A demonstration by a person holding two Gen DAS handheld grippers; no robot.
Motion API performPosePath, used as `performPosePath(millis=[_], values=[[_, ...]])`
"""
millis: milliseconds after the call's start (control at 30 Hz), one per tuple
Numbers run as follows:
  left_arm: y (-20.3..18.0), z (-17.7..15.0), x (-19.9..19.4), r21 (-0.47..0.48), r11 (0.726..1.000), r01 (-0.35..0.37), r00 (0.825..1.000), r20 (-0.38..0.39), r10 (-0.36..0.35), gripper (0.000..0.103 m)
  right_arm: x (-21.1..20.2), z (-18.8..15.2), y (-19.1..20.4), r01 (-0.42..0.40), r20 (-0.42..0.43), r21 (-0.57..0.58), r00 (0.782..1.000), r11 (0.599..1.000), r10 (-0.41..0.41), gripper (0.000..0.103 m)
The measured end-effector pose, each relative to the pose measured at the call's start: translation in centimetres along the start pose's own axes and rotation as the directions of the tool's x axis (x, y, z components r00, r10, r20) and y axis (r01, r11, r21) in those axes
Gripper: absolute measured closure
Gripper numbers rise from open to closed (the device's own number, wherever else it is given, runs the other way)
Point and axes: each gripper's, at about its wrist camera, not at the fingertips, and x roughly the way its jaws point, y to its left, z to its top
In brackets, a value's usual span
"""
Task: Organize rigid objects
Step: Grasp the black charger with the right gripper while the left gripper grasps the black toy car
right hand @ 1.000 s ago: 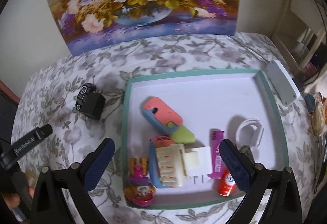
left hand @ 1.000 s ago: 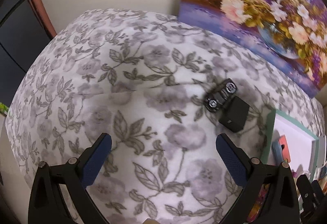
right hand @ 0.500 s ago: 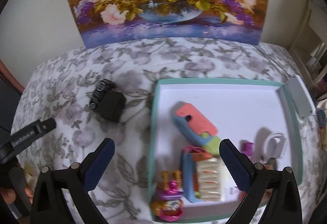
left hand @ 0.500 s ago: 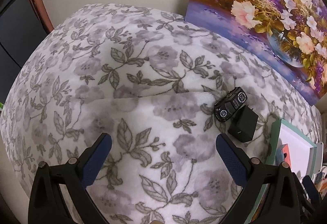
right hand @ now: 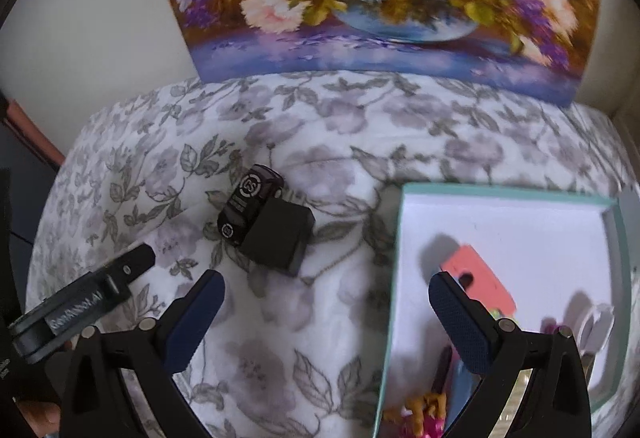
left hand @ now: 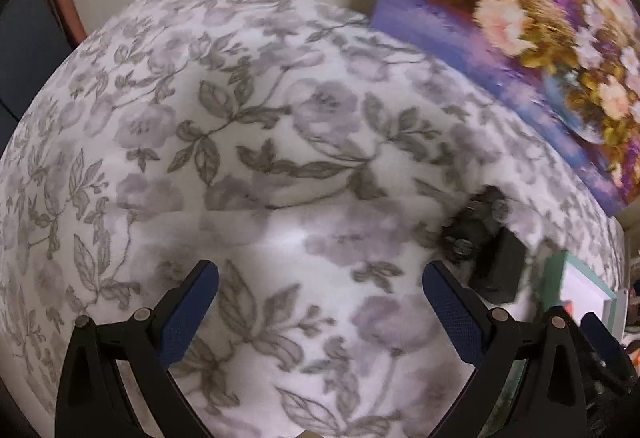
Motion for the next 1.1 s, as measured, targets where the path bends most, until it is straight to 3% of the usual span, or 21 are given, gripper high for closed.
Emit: performPosePath(millis=[100, 333, 467, 767, 1100], values=[[0.7, 0.6, 0.5, 0.009, 0.999, -0.034, 0.999, 0.011, 0.034, 0.001, 0.8, 0.6, 0.7, -0.01, -0.012, 0.0, 1.0, 1.0, 0.01, 0.003], [0.8, 2.2, 0.9, 0.038, 0.999, -0.003, 1.0, 0.026, 0.002, 0.001, 3.0, 1.5, 2.6, -0.032, -0.042, -0.011, 0.999, 0.999, 0.032, 0.016], [0.4, 2.5, 1.7, 0.055, 0.998, 0.01, 1.0, 0.012, -0.011, 0.001, 4.5, 1.5, 3.4, -0.027, -0.063, -0.016, 0.998, 1.0, 0.026, 0.03], [-0.9, 2.7, 2.8, 0.076, 0.996, 0.047, 0.999, -0.007, -0.046, 0.001, 6.4, 1.8, 3.4, -0.013, -0.075, 0.009, 0.997, 1.0, 0.014, 0.05], [-3.2, 2.8, 2.6, 0.122, 0.989, 0.08, 0.997, -0.002, -0.081, 0.001, 7.6, 1.6, 2.6, 0.004, -0.092, 0.017, 0.996, 1.0, -0.003, 0.058]])
